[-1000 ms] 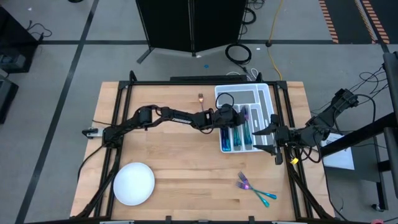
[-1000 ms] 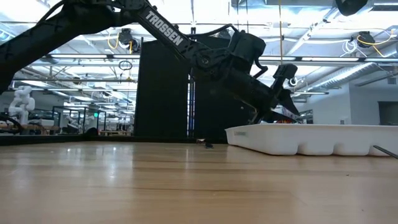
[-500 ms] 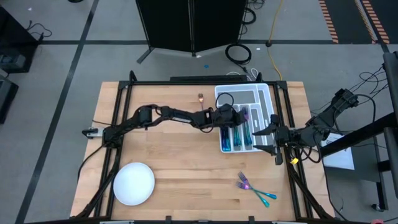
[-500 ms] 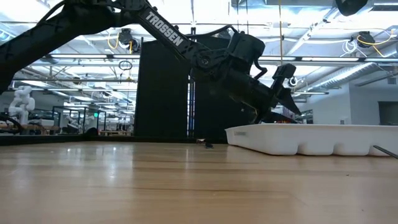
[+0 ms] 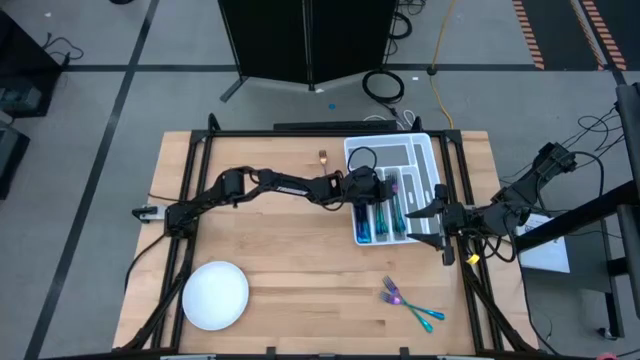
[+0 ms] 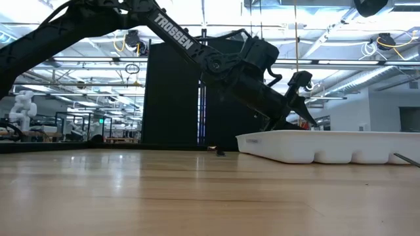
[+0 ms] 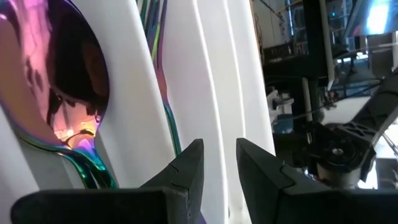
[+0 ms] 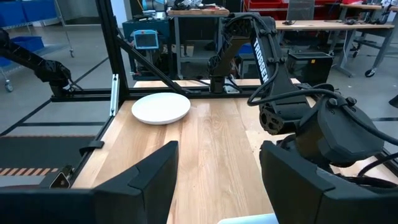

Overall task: Sort silverware
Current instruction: Put the blue fork into the utensil organizer

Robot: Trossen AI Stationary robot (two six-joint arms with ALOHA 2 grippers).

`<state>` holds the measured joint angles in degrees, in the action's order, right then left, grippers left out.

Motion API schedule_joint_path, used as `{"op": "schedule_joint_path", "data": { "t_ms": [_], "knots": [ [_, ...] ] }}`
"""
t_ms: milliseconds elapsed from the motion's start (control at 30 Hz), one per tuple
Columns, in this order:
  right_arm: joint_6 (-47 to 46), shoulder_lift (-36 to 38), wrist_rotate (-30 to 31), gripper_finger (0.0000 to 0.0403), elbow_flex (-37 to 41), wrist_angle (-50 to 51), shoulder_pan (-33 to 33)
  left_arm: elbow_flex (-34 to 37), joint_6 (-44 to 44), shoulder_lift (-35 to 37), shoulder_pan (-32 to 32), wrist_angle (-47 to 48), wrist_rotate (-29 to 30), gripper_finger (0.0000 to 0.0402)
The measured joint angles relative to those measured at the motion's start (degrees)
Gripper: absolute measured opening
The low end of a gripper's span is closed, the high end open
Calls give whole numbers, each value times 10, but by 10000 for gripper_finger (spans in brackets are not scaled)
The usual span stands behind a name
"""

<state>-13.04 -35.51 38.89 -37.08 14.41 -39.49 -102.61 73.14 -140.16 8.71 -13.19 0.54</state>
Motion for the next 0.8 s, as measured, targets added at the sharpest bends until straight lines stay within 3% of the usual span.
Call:
{"op": "schedule_joint_path", "data": {
  "t_ms": [200,333,600,800],
  "knots": [
    [0,-2,-2,210,0,0,0,0,-62,17,15,-25,-65,95],
    [0,-4,-14,210,0,2,0,-4,-139,62,14,1,-70,95],
    [-15,-6,-16,210,0,9,0,-3,-384,134,24,197,-22,95],
    [-32,-8,-6,210,0,25,0,-10,-459,137,33,253,14,95]
  ]
}}
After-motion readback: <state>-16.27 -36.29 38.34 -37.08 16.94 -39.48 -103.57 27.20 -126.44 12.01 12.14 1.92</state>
